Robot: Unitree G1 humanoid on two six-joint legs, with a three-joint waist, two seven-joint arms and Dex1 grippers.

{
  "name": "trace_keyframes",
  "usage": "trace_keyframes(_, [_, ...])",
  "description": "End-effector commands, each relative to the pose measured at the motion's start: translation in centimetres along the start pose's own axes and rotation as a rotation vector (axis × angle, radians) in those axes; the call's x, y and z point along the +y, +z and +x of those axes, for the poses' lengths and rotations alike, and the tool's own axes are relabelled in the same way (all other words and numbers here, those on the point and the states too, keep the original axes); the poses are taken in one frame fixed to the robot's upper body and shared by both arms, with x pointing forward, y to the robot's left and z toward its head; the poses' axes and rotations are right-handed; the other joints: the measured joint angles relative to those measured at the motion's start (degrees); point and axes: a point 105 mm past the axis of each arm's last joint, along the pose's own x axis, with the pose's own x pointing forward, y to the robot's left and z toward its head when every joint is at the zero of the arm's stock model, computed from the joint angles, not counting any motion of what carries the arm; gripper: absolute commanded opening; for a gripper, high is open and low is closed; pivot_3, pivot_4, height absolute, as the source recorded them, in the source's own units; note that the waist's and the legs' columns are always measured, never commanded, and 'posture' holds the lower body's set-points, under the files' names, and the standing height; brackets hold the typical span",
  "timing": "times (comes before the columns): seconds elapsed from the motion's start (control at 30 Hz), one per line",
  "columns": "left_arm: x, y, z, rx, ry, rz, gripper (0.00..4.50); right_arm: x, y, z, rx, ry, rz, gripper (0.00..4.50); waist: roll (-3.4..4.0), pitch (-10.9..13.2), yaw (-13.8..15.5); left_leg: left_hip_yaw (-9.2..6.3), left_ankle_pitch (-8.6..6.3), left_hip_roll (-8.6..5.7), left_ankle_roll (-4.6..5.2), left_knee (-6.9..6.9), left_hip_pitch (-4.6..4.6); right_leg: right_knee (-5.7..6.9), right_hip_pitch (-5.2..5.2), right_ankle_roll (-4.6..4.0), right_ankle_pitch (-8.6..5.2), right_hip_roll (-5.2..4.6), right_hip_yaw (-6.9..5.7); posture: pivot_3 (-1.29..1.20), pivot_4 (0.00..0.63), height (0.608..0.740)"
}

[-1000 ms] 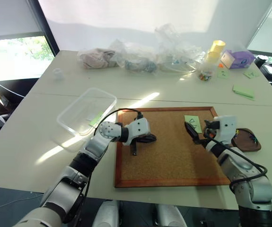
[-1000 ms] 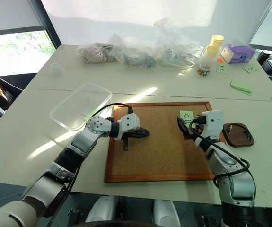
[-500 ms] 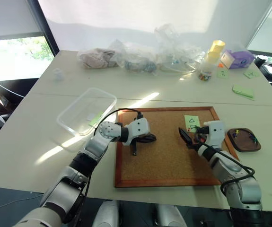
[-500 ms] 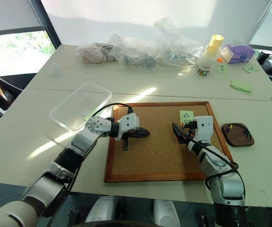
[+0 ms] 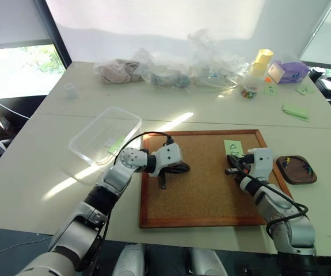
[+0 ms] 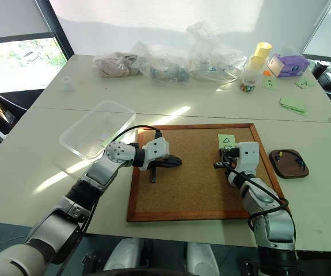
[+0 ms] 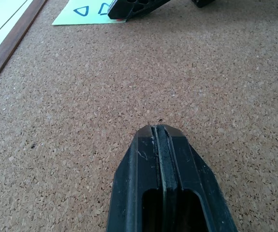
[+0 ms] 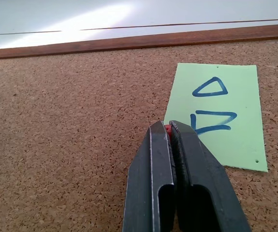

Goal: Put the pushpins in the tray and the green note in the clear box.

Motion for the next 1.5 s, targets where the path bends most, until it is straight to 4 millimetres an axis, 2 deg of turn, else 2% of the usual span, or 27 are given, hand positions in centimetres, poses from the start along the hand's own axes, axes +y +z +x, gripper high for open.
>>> trace_keyframes(0.03, [-1.3, -2.3, 0.3, 0.099, -0.052, -0.032, 0.0, 0.1, 1.7, -0.3, -0.086, 0.007, -0.007, 0.01, 0.0, 0.0, 0.0, 0.0, 0.0, 0.0, 0.0, 0.0, 0.0, 0.0, 0.0, 0.0, 0.0, 0.0, 0.0, 0.0, 0.15, 0.74])
trace_keyframes(0.23, [-1.5, -2.9, 0.1, 0.132, -0.067, -0.03, 0.0, -0.2, 3.5, -0.7, -0.181, -0.002, -0.019, 0.01, 0.0, 0.0, 0.0, 0.0, 0.0, 0.0, 0.0, 0.0, -0.04, 0.0, -0.04, 0.0, 0.0, 0.0, 0.0, 0.0, 0.15, 0.74])
trace_keyframes(0.53, [-1.3, -2.9, 0.1, 0.125, -0.057, -0.029, 0.0, -0.1, 4.1, -0.8, -0.219, 0.001, -0.032, 0.01, 0.0, 0.0, -0.01, 0.0, 0.0, 0.01, 0.0, 0.0, -0.01, 0.0, -0.01, 0.0, 0.0, 0.02, 0.0, 0.0, 0.15, 0.74])
trace_keyframes(0.57, [-1.2, -2.7, 0.1, 0.112, -0.048, -0.03, 0.0, -0.1, 4.1, -0.8, -0.219, 0.004, -0.035, 0.01, 0.0, 0.0, 0.0, 0.0, 0.0, 0.01, 0.0, 0.0, -0.01, 0.0, -0.01, 0.0, 0.0, 0.02, 0.0, 0.0, 0.15, 0.74])
trace_keyframes(0.7, [0.8, 1.1, -0.5, -0.109, 0.019, -0.142, 0.0, 0.3, 4.3, -0.9, -0.228, 0.02, -0.059, 0.01, -0.01, 0.0, 0.12, 0.0, 0.0, 0.0, 0.0, 0.01, -0.03, 0.0, -0.02, 0.0, 0.0, 0.0, 0.0, 0.0, 0.15, 0.74])
trace_keyframes(0.8, [2.0, 5.6, -2.6, -0.346, -0.035, -0.334, 0.92, 0.5, 4.9, -1.1, -0.242, 0.03, -0.089, 0.0, -0.05, 0.1, 0.01, 0.0, 0.0, -0.01, 0.0, 0.05, -0.2, 0.01, -0.19, 0.01, 0.0, -0.01, -0.01, 0.0, 0.15, 0.74])
trace_keyframes(0.97, [2.2, 8.7, -4.7, -0.462, -0.124, -0.434, 3.08, 0.5, 5.5, -1.4, -0.252, 0.035, -0.122, 0.0, -0.05, 0.11, -0.05, -0.02, 0.0, 0.01, 0.0, 0.05, -0.27, 0.04, -0.29, 0.01, 0.01, 0.02, -0.02, 0.0, 0.15, 0.74])
trace_keyframes(1.07, [4.5, 9.6, -5.0, -0.502, -0.031, -0.515, 4.47, 0.6, 6.0, -1.8, -0.259, 0.045, -0.161, 0.0, -0.05, 0.11, -0.04, -0.02, 0.0, 0.0, 0.0, 0.05, -0.23, 0.03, -0.26, 0.01, 0.01, 0.02, -0.02, 0.0, 0.15, 0.74])
trace_keyframes(1.2, [6.5, 9.9, -3.3, -0.469, 0.031, -0.681, 4.47, 1.5, 7.0, -2.5, -0.279, 0.083, -0.258, 0.0, -0.08, 0.12, 0.16, -0.03, 0.0, -0.05, -0.01, 0.07, -0.24, 0.03, -0.25, 0.02, 0.01, 0.02, -0.03, 0.0, 0.15, 0.74])
trace_keyframes(1.27, [7.3, 10.3, -1.6, -0.448, 0.003, -0.877, 4.47, 2.4, 7.9, -3.2, -0.293, 0.122, -0.358, 0.0, -0.1, 0.13, 0.23, -0.03, 0.0, -0.1, 0.0, 0.07, -0.25, 0.01, -0.25, 0.05, -0.01, 0.0, -0.02, 0.0, 0.15, 0.74])
trace_keyframes(1.37, [7.8, 11.3, -0.1, -0.46, -0.056, -1.065, 4.47, 3.2, 8.8, -3.9, -0.314, 0.147, -0.423, 0.0, -0.23, 0.21, 0.09, -0.08, 0.0, -0.24, 0.0, 0.09, -0.29, 0.01, -0.24, 0.16, -0.08, -0.02, -0.03, 0.0, 0.15, 0.74])
trace_keyframes(1.5, [7.8, 11.7, 1.6, -0.442, -0.101, -1.164, 4.47, 4.0, 9.7, -4.3, -0.341, 0.16, -0.458, 0.0, -0.33, 0.27, -0.25, -0.09, 0.0, -0.3, 0.0, 0.06, -0.27, 0.02, -0.26, 0.18, -0.09, 0.02, -0.02, 0.0, 0.15, 0.74])
